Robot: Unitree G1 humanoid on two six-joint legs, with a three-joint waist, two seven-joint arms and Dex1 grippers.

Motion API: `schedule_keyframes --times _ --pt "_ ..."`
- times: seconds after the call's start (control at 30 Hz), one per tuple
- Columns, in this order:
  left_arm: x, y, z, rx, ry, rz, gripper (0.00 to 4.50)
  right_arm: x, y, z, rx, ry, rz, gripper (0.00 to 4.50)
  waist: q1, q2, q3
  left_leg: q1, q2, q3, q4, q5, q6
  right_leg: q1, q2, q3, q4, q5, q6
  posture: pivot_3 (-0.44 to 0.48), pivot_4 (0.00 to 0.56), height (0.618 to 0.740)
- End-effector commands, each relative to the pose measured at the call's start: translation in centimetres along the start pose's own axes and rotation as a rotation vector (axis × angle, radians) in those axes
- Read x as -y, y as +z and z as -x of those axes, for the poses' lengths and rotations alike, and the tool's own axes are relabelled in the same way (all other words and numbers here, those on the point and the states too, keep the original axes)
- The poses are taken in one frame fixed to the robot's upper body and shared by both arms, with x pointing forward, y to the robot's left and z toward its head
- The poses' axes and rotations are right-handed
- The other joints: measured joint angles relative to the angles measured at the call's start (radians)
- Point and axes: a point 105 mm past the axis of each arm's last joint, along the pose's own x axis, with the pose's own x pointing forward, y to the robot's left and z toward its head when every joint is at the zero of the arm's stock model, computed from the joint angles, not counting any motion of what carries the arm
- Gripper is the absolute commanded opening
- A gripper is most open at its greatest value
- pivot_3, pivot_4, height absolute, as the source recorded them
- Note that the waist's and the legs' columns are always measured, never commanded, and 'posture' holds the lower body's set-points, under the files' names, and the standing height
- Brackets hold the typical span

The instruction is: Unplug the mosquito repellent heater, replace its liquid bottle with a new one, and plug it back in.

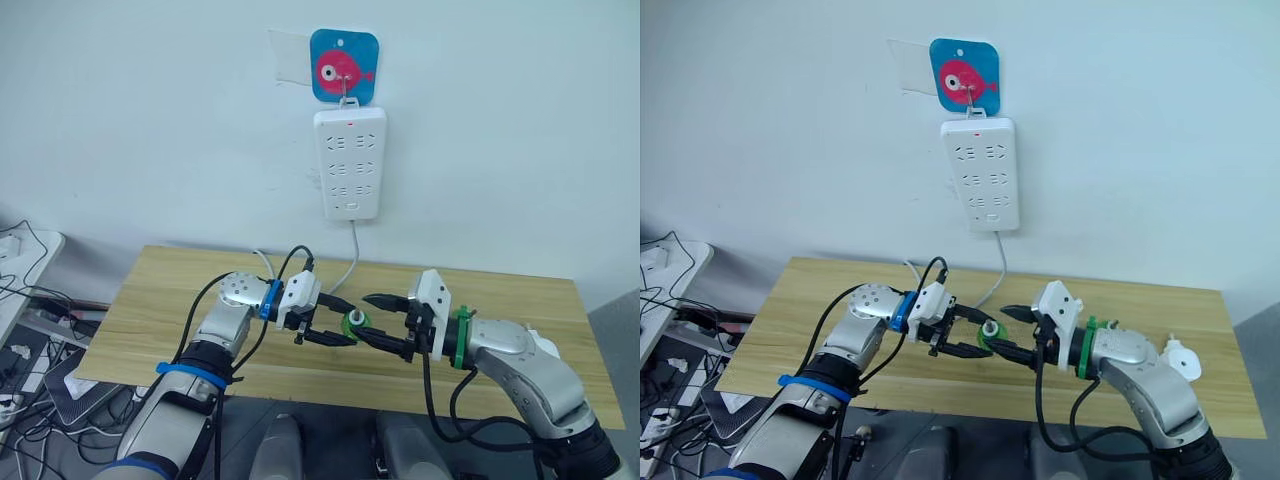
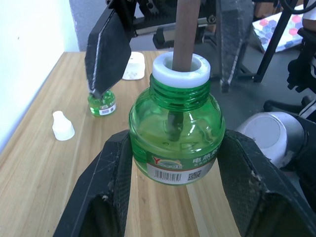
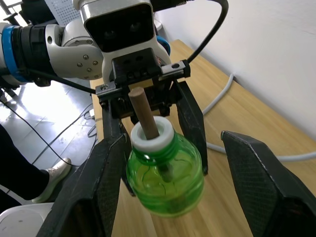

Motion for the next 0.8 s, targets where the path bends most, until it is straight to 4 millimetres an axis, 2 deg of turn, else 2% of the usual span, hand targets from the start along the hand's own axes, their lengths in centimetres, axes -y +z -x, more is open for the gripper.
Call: schedule_keyframes --times 0.03,0.07,0.17,0.33,0.37,0.57,0.67,0.8 --pt "-0.6 1.1 0.2 0.03 0.021 -0.047 2.18 -0.1 0.8 -0.1 0.026 0.003 0.035 3.23 0.0 0.0 0.0 0.0 0.0 0.0 0.0 0.0 0.0 0.0 0.0 0.0 0.0 0.0 0.0 0.005 0.19 0.74" --pt "-0.6 1.2 0.2 0.032 0.021 -0.046 2.18 -0.1 0.8 -0.2 0.027 0.005 0.035 3.23 0.0 0.0 0.0 0.0 0.0 0.0 0.0 0.0 0.0 0.0 0.0 0.0 0.0 0.0 0.0 0.005 0.19 0.74" --pt "-0.6 1.2 0.1 0.036 0.021 -0.045 2.18 -0.2 0.8 -0.3 0.028 0.009 0.033 2.61 0.0 0.0 0.0 0.0 0.0 0.0 0.0 0.0 0.0 0.0 0.0 0.0 0.0 0.0 0.0 0.005 0.189 0.74" --pt "-0.9 1.4 0.0 0.051 0.035 -0.036 2.18 -0.2 0.7 -0.3 0.022 0.012 0.031 0.97 0.0 0.0 0.0 0.0 0.0 -0.001 0.0 0.0 0.0 0.0 0.0 0.0 0.0 0.0 0.0 0.006 0.188 0.74" --pt "-0.9 1.4 0.0 0.051 0.037 -0.035 2.18 -0.2 0.7 -0.3 0.021 0.011 0.032 0.83 0.0 0.0 0.0 0.0 0.0 0.0 0.0 0.0 0.0 0.0 0.0 0.0 0.0 0.0 0.0 0.007 0.187 0.74" --pt "-1.2 1.6 0.1 0.066 0.062 -0.015 2.18 0.5 1.7 0.6 0.06 -0.036 0.023 0.83 0.0 0.0 0.0 0.0 0.0 -0.001 0.0 0.0 0.0 0.0 0.0 0.0 0.0 0.0 0.0 0.008 0.185 0.74" --pt "-1.6 2.0 0.3 0.096 0.092 0.01 3.18 1.5 2.5 1.9 0.104 -0.118 -0.016 0.83 0.002 0.0 0.0 0.0 0.0 -0.001 0.0 0.0 0.0 0.0 0.0 0.0 0.0 0.0 0.0 0.008 0.182 0.74" --pt "-2.0 2.8 0.2 0.148 0.144 0.009 4.41 3.0 3.4 4.0 0.211 -0.273 -0.175 0.83 0.003 0.0 0.0 0.0 0.0 -0.001 0.0 0.0 0.0 0.0 0.0 -0.001 0.0 0.0 0.0 0.002 0.176 0.74"
